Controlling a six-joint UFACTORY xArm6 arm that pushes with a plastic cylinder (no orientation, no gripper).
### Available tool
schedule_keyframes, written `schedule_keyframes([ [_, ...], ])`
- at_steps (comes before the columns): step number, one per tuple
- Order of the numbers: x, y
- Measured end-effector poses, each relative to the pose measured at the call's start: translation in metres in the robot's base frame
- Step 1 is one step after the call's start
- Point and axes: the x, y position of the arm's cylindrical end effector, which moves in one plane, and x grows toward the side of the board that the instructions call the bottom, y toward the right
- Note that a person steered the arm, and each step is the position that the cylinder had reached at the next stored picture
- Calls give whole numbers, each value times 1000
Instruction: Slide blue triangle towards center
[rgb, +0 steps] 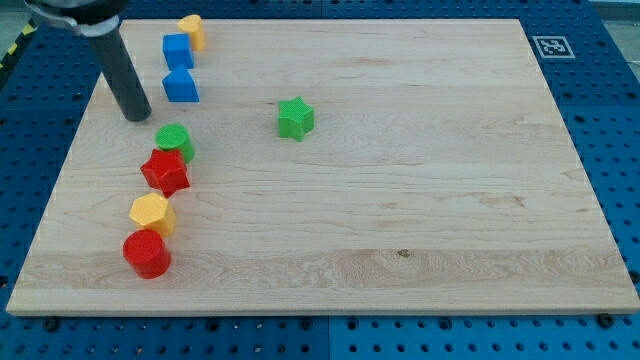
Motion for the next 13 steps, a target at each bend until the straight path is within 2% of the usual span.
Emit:
schedule_keyframes([
  [2, -29, 9],
  [6, -25, 115],
  [8, -25, 200],
  [11, -47, 239],
  [12, -38, 261],
  [13, -11, 272],
])
